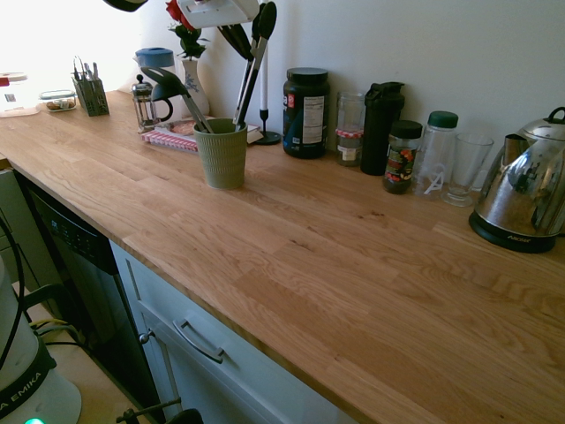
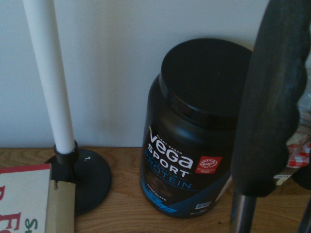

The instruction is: Put the tongs back in the holder

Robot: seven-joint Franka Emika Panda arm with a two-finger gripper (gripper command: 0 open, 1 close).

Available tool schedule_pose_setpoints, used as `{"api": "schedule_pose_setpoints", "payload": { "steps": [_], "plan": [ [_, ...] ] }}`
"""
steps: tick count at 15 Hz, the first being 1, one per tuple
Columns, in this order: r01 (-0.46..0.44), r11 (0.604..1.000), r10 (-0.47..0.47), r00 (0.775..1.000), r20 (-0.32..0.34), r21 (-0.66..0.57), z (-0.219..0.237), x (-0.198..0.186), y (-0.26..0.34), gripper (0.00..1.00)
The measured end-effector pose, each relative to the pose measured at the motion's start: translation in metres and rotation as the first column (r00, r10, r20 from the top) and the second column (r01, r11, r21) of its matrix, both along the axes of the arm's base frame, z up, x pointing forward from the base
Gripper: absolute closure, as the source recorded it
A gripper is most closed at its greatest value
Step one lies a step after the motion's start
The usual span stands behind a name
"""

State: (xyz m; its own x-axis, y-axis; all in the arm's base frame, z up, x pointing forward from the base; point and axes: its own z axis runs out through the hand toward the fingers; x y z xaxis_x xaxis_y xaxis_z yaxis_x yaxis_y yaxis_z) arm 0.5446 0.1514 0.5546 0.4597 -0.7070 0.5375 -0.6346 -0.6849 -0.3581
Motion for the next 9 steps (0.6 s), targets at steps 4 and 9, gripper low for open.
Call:
{"api": "schedule_pose_setpoints", "payload": {
  "steps": [4,9],
  "plan": [
    [-0.003,1.000,0.003,1.000,0.011,0.000,-0.035,-0.007,-0.001,1.00],
    [-0.003,1.000,0.003,1.000,-0.030,0.004,-0.063,-0.029,-0.006,0.00]
  ]
}}
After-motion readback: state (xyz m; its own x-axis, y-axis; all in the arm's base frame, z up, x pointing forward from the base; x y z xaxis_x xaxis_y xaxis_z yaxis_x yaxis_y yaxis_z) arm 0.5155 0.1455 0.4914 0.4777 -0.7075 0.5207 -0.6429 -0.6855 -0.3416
